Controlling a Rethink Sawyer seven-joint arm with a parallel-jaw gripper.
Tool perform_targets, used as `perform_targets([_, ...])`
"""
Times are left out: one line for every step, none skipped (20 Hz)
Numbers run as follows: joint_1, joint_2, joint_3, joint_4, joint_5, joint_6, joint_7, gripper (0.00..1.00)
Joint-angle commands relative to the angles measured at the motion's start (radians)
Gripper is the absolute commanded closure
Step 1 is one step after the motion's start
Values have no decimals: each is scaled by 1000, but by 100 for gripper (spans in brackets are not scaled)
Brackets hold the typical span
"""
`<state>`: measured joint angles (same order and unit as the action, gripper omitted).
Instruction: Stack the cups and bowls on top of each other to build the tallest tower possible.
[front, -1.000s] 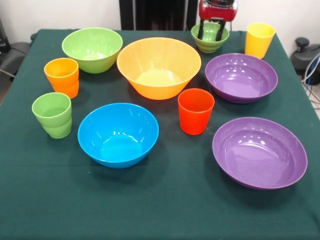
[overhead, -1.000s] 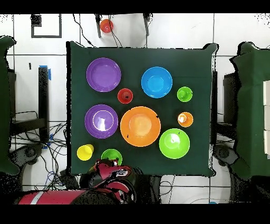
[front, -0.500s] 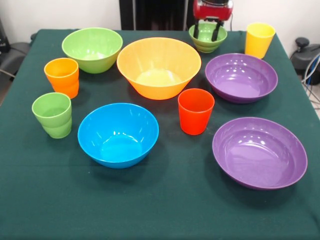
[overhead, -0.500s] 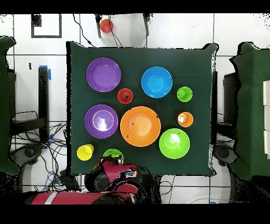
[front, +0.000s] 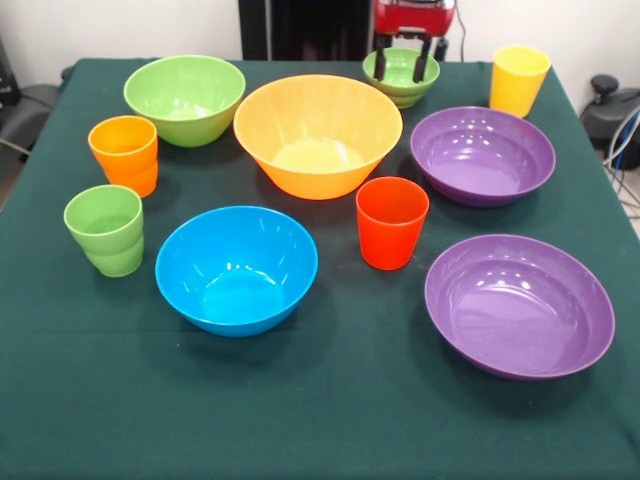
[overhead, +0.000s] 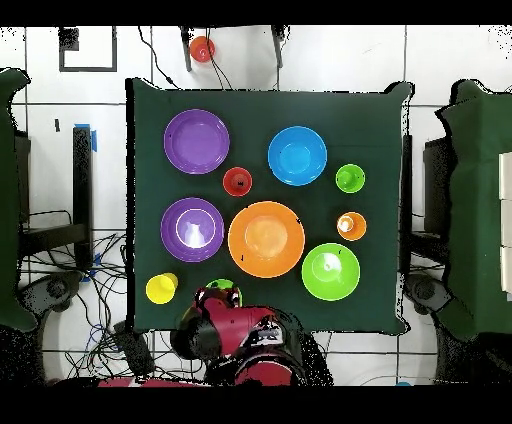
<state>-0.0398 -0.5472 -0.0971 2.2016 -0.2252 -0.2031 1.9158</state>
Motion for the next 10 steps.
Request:
perform_targets([-39, -27, 129, -36, -72, 107, 44, 0])
perform_targets([-42, -30, 132, -35, -78, 107, 44, 0])
perform_targets([-45, -29, 134, -32, -82, 104, 48, 0])
perform_targets([-54, -28, 132, -20, -96, 93, 50, 0])
perform_targets([-55, -27, 132, -18, -100, 90, 53, 0])
perform_targets([-54, -17, 131, -15, -105, 72, 62, 0])
perform_targets([-52, -15, 131, -15, -107, 69, 66, 0])
perform_targets([-54, -29, 136, -15, -105, 80, 67, 0])
perform_targets([-47, -34, 132, -16, -102, 85, 69, 0])
perform_targets([-40, -40, 129, -18, -100, 91, 71, 0])
